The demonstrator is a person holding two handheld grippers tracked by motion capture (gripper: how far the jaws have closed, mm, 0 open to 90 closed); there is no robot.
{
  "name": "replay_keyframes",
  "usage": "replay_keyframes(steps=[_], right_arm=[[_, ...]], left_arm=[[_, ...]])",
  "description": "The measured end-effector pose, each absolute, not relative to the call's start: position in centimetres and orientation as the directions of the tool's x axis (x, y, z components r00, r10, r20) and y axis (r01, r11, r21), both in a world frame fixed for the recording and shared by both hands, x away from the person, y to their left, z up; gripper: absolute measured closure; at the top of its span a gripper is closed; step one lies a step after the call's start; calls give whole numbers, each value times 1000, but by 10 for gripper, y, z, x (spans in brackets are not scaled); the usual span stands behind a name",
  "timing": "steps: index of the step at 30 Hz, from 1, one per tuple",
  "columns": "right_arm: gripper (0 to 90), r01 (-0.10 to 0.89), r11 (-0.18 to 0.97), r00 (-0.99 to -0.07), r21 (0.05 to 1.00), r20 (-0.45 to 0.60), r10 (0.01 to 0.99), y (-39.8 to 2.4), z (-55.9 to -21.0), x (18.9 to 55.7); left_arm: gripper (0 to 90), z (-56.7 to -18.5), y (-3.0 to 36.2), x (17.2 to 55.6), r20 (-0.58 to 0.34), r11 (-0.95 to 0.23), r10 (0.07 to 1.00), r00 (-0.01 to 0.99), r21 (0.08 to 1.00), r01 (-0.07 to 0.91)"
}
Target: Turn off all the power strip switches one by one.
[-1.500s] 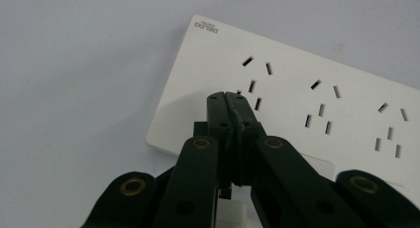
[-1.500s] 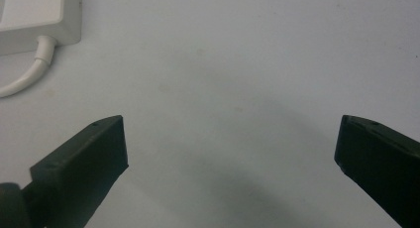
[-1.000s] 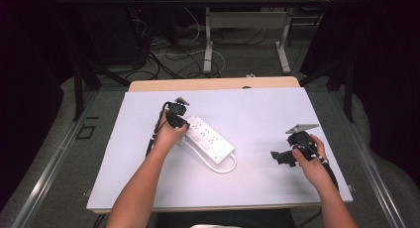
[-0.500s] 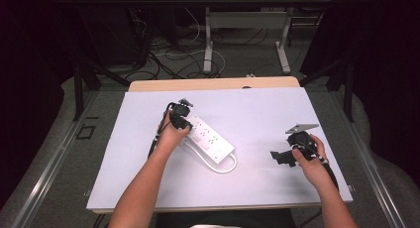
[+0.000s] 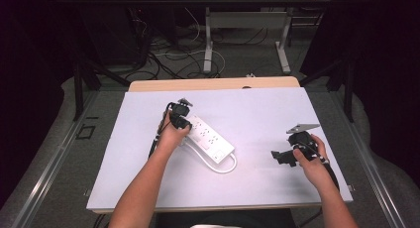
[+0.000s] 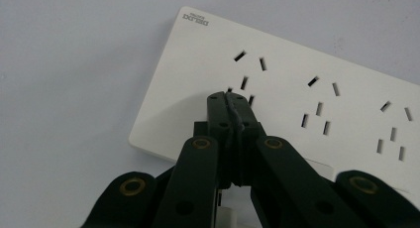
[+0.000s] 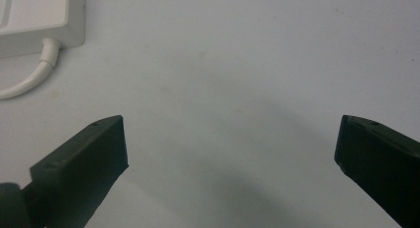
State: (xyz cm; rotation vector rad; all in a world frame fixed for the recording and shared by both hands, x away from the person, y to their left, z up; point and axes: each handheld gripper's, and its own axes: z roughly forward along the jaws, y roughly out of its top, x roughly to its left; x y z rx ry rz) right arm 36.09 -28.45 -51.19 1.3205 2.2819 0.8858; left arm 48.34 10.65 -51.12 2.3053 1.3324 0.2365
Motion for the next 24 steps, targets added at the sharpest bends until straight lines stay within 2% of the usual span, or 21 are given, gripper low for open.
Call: replay_keyframes(steps=[2, 4, 7, 11, 24], right_arm=[[0, 640, 372, -503, 672, 1, 864, -284, -512, 361], [0, 639, 376, -506, 671, -2, 863, -285, -512, 361], [0, 633, 382, -508, 673, -12, 862, -286, -511, 361], [0, 644, 375, -504, 667, 1, 864, -286, -512, 361], [0, 642, 375, -506, 669, 3, 862, -285, -514, 362]], left_arm=[[900, -511, 107, 484, -69, -421, 857, 511, 477, 771], [900, -512, 107, 483, -6, -428, 873, 488, 469, 773], [900, -514, 115, 484, -46, -402, 875, 481, 484, 777], [900, -513, 114, 483, -36, -409, 875, 482, 477, 778], [900, -508, 131, 484, -128, -324, 890, 439, 501, 802]])
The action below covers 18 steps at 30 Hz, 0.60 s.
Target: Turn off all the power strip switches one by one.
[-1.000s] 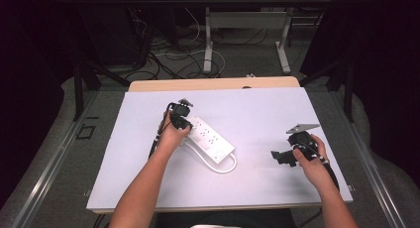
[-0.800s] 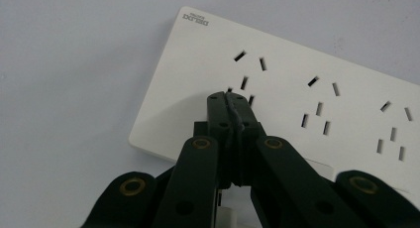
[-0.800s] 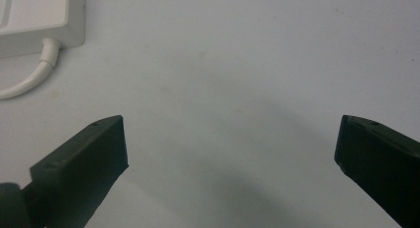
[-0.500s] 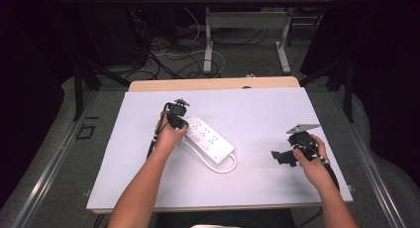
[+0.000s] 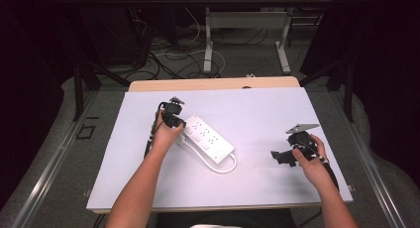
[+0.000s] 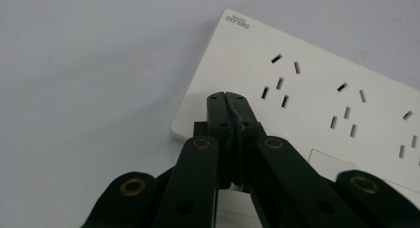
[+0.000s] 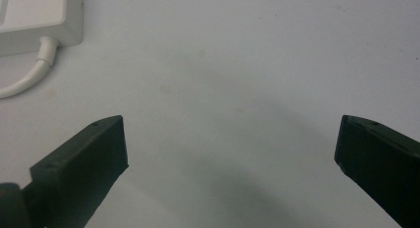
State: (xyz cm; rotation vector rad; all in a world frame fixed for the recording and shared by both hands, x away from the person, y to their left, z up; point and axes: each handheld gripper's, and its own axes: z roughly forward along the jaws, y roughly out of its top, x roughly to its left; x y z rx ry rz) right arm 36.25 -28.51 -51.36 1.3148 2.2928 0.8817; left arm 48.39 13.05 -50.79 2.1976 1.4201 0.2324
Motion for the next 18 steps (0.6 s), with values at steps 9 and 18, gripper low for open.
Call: replay_keyframes(steps=[9, 18], right_arm=[[0, 637, 377, -507, 672, -3, 862, -287, -513, 362], [0, 641, 372, -503, 671, 1, 864, -287, -512, 362]], left_arm=[[860, -504, 136, 480, -141, -312, 890, 434, 505, 805], [753, -497, 143, 467, -171, -284, 886, 432, 535, 795]])
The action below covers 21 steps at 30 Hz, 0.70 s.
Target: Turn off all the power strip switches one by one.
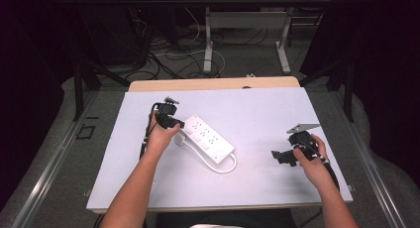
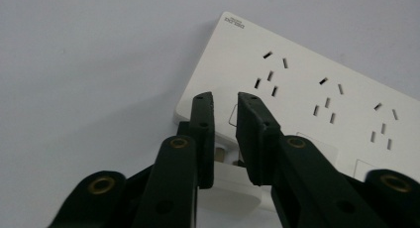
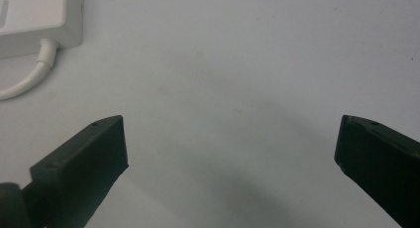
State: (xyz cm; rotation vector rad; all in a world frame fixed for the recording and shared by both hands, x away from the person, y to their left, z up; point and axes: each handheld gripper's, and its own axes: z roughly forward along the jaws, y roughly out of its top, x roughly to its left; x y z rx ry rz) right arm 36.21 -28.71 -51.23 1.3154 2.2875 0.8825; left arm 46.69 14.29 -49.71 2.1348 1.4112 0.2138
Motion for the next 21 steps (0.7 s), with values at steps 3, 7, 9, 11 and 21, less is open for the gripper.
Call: replay_keyframes(steps=[3, 7, 9, 11, 21], right_arm=[[0, 643, 371, -502, 670, 3, 865, -287, -513, 362], [0, 642, 372, -503, 671, 2, 864, -287, -512, 362], [0, 643, 366, -497, 673, 3, 868, -287, -512, 362], [0, 642, 366, -497, 674, 3, 868, -288, -512, 362], [0, 643, 363, -494, 675, 2, 870, -288, -513, 362]], left_arm=[[699, -496, 146, 461, -187, -277, 881, 435, 540, 794], [566, -493, 151, 453, -182, -267, 881, 436, 569, 778], [543, -492, 154, 447, -188, -256, 880, 436, 585, 769], [508, -490, 156, 442, -173, -261, 883, 435, 590, 764], [274, -484, 174, 417, -146, -252, 876, 461, 676, 693]])
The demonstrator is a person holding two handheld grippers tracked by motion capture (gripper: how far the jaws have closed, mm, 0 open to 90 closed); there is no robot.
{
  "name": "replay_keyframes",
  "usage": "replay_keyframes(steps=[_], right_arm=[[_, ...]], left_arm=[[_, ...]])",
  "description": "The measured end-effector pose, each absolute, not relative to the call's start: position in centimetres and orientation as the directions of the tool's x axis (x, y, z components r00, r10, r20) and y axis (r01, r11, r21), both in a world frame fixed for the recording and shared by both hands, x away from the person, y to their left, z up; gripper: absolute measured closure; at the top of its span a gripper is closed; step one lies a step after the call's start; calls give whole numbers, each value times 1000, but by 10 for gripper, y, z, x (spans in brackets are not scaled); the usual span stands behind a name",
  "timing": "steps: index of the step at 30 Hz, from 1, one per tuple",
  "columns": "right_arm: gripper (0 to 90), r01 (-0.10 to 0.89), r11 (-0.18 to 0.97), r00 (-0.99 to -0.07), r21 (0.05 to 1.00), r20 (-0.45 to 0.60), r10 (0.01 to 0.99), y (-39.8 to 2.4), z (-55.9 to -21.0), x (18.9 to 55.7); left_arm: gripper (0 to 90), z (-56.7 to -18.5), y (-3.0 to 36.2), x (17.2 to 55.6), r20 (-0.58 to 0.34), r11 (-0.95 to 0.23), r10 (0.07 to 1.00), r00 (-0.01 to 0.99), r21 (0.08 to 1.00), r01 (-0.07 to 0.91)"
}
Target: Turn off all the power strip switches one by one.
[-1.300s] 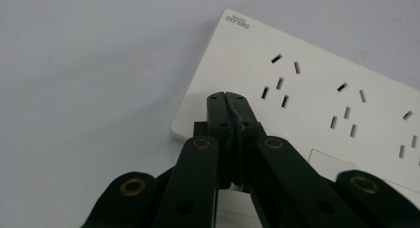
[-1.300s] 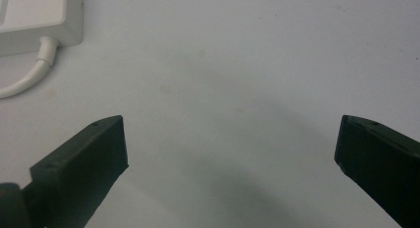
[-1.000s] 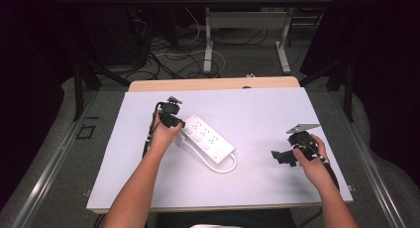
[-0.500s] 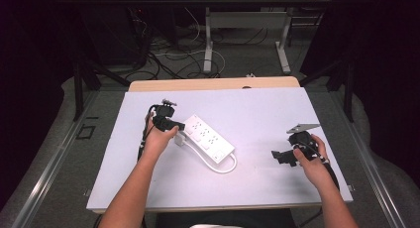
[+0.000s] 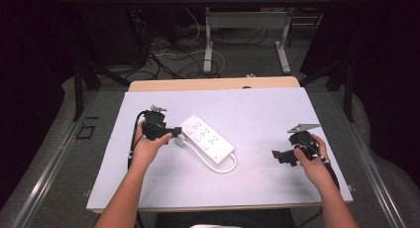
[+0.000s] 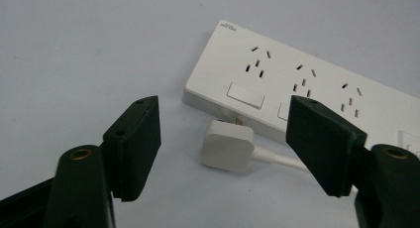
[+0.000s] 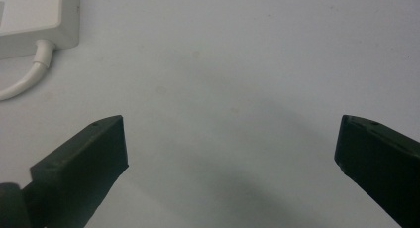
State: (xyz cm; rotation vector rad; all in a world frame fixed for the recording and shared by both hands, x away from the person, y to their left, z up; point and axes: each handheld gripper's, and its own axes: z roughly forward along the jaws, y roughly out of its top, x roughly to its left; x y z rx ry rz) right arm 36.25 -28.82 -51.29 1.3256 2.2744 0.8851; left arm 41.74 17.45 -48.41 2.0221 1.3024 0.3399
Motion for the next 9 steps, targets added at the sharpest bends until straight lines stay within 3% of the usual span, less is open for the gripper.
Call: replay_keyframes(steps=[4, 9], right_arm=[[0, 643, 361, -489, 675, -1, 872, -288, -512, 362], [0, 641, 360, -494, 678, 5, 870, -289, -512, 363]], left_arm=[[217, -481, 184, 409, -163, -229, 872, 462, 698, 679], [216, -483, 194, 398, -135, -227, 877, 461, 730, 645]])
